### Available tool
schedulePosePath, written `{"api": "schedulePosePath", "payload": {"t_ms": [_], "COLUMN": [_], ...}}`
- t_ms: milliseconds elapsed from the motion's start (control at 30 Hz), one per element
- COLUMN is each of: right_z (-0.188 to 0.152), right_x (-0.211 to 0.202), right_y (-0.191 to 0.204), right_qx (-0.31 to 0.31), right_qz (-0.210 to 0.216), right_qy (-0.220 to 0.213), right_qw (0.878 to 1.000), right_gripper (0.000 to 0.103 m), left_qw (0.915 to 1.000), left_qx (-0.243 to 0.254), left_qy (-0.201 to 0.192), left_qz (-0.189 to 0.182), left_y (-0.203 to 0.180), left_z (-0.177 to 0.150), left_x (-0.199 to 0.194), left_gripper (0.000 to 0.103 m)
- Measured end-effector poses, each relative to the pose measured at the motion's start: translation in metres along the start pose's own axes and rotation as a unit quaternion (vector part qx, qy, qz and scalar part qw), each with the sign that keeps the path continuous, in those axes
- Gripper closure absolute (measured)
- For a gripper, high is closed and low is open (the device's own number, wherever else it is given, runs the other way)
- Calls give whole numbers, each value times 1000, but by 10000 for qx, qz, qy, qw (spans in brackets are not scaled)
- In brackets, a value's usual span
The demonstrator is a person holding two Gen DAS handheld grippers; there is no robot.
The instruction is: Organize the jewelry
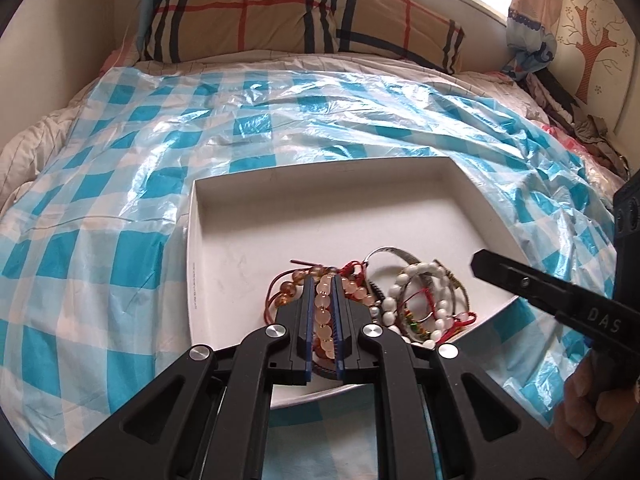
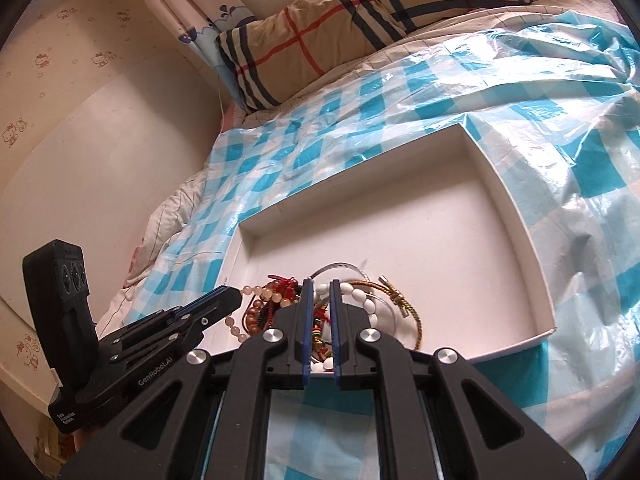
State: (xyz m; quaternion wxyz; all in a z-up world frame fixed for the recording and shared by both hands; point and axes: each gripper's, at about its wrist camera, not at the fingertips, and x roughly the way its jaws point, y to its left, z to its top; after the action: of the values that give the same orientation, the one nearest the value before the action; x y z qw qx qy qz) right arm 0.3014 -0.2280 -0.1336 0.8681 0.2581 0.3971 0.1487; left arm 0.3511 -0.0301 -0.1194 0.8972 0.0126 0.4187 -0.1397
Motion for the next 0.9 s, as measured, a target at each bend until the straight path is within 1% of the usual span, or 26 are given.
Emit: {"api": "schedulePosePath", "payload": {"t_ms": [100,133,167,200,267,300,333,367,400,467,600,667,833,900], "right_z": [-1,-2,-3,-5,-9,-12,-15,-19,-24,-32,-53,-64,-94,-109], "right_x": [-10,-14,-18,-23,-33,-39,-45,-51,-58,-70,-101,-117,-152,-161], "right_y": [-2,-1,1,4,11,14,17,21,25,29,32,33,38,40], "right_qx": [-11,-30,-75,-129,-238,-296,-367,-454,-553,-695,-753,-733,-684,-678], "right_qz": [-125,-160,-223,-278,-354,-413,-494,-592,-694,-868,-1073,-1154,-1318,-1368], "right_qy": [-41,-51,-74,-94,-101,-105,-124,-154,-174,-161,-168,-192,-265,-235], "right_qw": [9999,9999,9997,9995,9990,9987,9980,9971,9959,9937,9912,9904,9886,9880], "right_gripper": [90,84,79,78,75,72,66,63,63,61,59,51,49,49], "left_qw": [9999,9999,9999,9999,9997,9996,9993,9991,9988,9981,9970,9965,9951,9951], "left_qx": [-94,-108,-111,-110,-120,-127,-133,-129,-110,-73,-17,34,64,45], "left_qy": [70,65,47,25,-60,-118,-176,-225,-263,-348,-464,-513,-634,-607], "left_qz": [71,81,94,116,183,241,305,350,387,504,618,656,757,773], "left_y": [9,10,10,9,7,6,5,3,1,-4,-15,-21,-35,-38], "left_z": [-4,-5,-6,-8,-12,-14,-17,-20,-23,-31,-51,-64,-96,-109], "left_x": [-5,-9,-14,-20,-37,-46,-56,-66,-76,-96,-133,-151,-189,-197], "left_gripper": [95,92,87,83,62,56,46,43,41,32,23,19,13,13]}}
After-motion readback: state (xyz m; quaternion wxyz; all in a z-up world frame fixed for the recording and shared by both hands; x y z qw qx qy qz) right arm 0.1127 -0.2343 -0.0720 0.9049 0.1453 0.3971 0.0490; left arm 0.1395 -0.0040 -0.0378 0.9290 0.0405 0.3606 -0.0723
